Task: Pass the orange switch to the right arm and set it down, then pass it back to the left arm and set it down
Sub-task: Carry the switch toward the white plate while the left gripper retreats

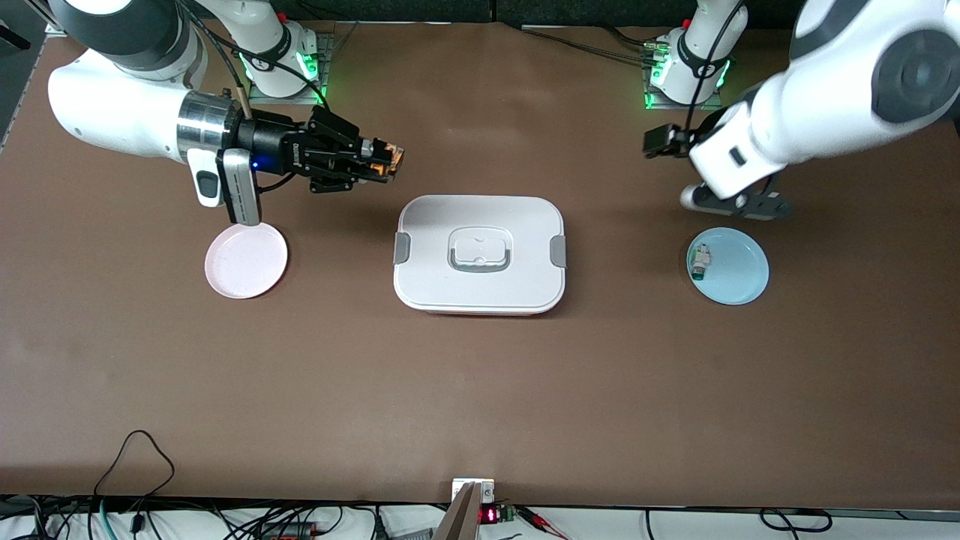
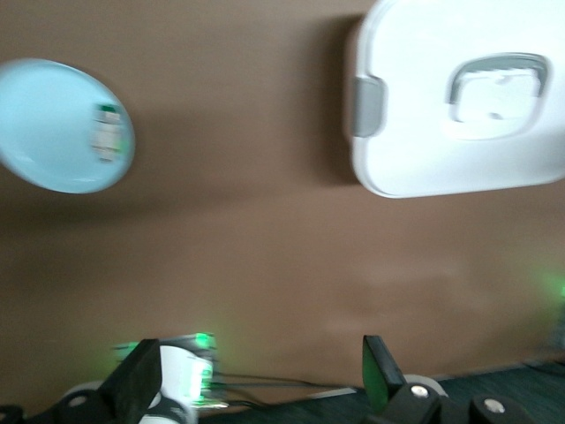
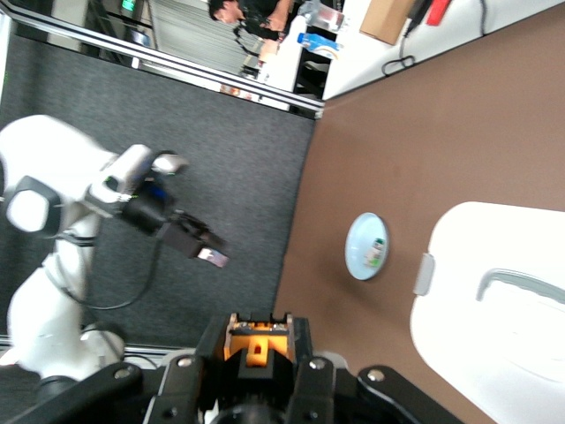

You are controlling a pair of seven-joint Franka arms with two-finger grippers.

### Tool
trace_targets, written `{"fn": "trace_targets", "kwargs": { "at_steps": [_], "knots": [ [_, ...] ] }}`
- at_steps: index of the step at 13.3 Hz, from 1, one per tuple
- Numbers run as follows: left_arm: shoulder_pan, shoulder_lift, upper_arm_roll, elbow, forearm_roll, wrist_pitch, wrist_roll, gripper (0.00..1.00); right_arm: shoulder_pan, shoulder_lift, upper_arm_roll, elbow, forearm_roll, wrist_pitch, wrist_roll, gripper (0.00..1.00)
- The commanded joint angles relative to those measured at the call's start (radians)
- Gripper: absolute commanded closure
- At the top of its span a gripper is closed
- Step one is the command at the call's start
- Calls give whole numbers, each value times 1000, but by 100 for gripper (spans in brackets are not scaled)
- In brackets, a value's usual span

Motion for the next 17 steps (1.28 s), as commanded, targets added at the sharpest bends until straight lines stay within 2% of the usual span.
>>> {"fn": "trace_targets", "kwargs": {
  "at_steps": [1, 7, 9, 12, 13, 17],
  "knots": [
    [6, -39, 12, -14, 72, -6, 120, 0, -20, 2, 7, 15, -87, -4, 23, 73],
    [52, -40, 16, -18, 126, 9, 219, 0, -67, 25, 7, 15, -273, -6, 24, 73],
    [43, -88, 45, -54, 129, 43, 254, 0, -86, 31, 7, 15, -343, -6, 24, 73],
    [-69, -195, 217, -184, 127, 121, 256, 0, -113, 42, 7, 16, -498, -9, 24, 73],
    [-78, -223, 251, -221, 120, 130, 254, 0, -115, 45, 7, 18, -546, -9, 26, 73],
    [-161, -241, 427, -256, 115, 136, 256, 0, -133, 68, 7, 18, -725, -7, 24, 73]
  ]
}}
